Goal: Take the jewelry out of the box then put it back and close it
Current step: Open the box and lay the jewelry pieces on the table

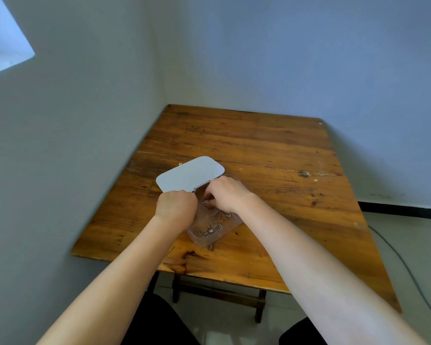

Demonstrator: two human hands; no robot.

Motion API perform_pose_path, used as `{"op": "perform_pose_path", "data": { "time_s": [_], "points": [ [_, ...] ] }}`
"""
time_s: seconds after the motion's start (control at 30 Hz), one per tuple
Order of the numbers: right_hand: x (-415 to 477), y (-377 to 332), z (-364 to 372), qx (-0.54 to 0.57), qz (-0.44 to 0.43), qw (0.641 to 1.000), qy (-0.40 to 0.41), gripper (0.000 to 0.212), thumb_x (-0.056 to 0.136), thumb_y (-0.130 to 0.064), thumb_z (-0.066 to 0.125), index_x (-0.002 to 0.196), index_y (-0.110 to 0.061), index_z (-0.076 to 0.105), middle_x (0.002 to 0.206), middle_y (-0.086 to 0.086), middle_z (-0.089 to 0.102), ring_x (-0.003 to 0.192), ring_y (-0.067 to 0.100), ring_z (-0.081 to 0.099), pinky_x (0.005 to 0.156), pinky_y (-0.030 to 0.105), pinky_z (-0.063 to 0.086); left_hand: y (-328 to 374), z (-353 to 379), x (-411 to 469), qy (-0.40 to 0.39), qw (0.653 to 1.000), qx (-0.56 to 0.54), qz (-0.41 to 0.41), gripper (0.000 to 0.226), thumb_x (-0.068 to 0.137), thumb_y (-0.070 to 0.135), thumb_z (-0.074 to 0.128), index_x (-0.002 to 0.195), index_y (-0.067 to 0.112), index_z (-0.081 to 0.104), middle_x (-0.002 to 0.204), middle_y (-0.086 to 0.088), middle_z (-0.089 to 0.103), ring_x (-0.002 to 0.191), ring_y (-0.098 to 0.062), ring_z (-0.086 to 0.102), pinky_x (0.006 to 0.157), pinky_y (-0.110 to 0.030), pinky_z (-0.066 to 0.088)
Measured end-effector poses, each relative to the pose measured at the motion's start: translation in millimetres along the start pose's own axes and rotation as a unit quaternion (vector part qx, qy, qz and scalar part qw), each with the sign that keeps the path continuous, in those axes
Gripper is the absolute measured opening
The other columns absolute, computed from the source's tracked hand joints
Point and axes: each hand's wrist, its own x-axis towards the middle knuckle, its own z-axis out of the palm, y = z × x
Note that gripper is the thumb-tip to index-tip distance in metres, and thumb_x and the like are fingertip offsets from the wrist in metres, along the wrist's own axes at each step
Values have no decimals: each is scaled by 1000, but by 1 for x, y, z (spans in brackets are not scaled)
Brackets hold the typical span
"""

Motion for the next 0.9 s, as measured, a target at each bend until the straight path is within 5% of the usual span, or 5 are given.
{"op": "perform_pose_path", "data": {
  "time_s": [0.13, 0.4, 0.57, 0.7, 0.9],
  "points": [
    [-1, 5, 3, 88, 23, 996, 8, 23, 89, -24, 72, 111, -20, 76, 109, 1, 74, 96, 19, 66, 83, 35, 55, 5, -2, 1, 7, 1000, 22, -8, 12, 91, 14, 60, 101, 15, 66, 84, -2, 66, 65, -18, 53, 53, -28, 39],
    [-13, 14, 10, 223, 66, 970, 76, 19, 94, -24, 67, 110, -20, 75, 110, -2, 71, 90, 13, 63, 73, 24, 44, -1, -2, 2, 18, 1000, 11, -3, 12, 89, 20, 65, 101, 20, 69, 87, -1, 69, 77, -19, 67, 55, -28, 42],
    [-35, 38, -17, 342, 108, 918, 168, 16, 95, -31, 64, 105, -23, 73, 96, -10, 72, 85, 6, 65, 78, 28, 53, -12, -6, -3, 65, 984, -165, -16, 11, 85, 27, 65, 90, 27, 74, 79, 7, 69, 68, -13, 61, 52, -25, 44],
    [-70, 64, -43, 462, 108, 845, 244, 7, 97, -27, 62, 99, -28, 68, 94, -8, 71, 93, 11, 68, 83, 30, 57, -11, -30, -9, 170, 900, -396, -59, 5, 77, 29, 71, 81, 28, 73, 76, 13, 70, 71, -9, 63, 59, -25, 50],
    [-133, 104, -62, 620, 124, 700, 332, 9, 98, -20, 63, 106, -19, 66, 100, 4, 69, 94, 18, 74, 76, 25, 60, 35, -90, -16, 162, 697, -698, -16, 6, 78, 16, 69, 77, 22, 72, 70, 3, 72, 58, -5, 64, 51, -20, 53]
  ]
}}
